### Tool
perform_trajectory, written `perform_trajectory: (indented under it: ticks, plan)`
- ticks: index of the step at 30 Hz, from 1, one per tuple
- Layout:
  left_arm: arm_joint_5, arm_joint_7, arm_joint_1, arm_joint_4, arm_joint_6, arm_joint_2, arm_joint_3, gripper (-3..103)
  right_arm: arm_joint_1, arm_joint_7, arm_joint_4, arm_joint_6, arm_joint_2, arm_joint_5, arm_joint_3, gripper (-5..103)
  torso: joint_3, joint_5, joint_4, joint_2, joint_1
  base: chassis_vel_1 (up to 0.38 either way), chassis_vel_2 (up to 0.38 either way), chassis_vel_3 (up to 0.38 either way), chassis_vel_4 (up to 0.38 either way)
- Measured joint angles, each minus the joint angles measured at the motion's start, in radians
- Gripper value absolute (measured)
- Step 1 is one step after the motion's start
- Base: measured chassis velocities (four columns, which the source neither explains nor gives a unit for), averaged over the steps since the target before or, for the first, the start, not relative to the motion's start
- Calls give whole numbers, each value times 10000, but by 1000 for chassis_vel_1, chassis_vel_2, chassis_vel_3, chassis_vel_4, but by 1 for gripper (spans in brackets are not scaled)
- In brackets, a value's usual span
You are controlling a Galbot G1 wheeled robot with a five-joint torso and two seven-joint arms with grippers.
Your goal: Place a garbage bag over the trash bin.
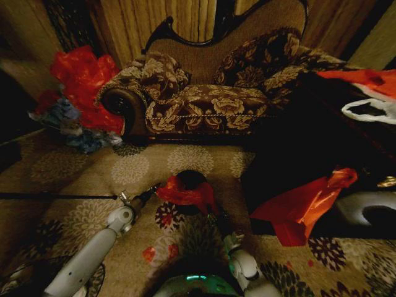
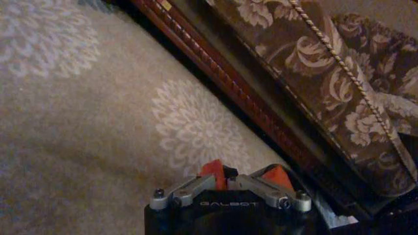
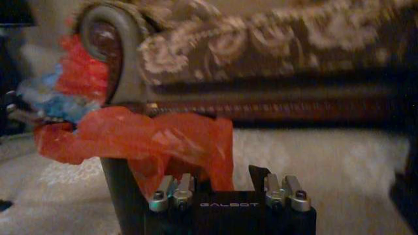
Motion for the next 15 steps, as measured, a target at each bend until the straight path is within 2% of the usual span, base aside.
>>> perform_trajectory:
  ticks: [2,4,7,8,11,13,14,15]
  plan:
    - [-40,-16,-153,-3,-1,-15,1,0,93,-93,-29,196,-86,-417,-25,58,0,2,0,0,0,0,0,0,0]
    - [-62,-24,-234,14,-2,-22,4,0,135,-132,-62,259,-100,-552,-44,58,0,2,0,0,0,0,0,0,0]
    - [-193,-58,-432,90,-1,-5,7,0,176,-413,-158,515,-123,-897,-119,75,0,2,-1,0,0,0,0,0,0]
    - [-193,-58,-432,90,-1,-5,7,0,176,-413,-158,515,-123,-897,-119,75,0,2,-1,0,0,0,0,0,0]
    - [-248,-63,-476,143,6,49,20,0,363,-457,-418,587,-105,-1042,-213,90,0,3,0,0,0,0,0,0,0]
    - [-247,-62,-476,151,6,49,24,0,432,-456,-488,611,-81,-1072,-213,90,0,1,0,0,0,0,0,0,0]
    - [-239,-60,-467,206,6,38,58,0,708,-401,-715,654,41,-1143,-214,99,0,3,1,0,0,0,0,0,0]
    - [-226,-57,-461,238,6,28,77,0,796,-361,-780,647,91,-1147,-213,99,0,3,2,0,0,0,0,0,0]
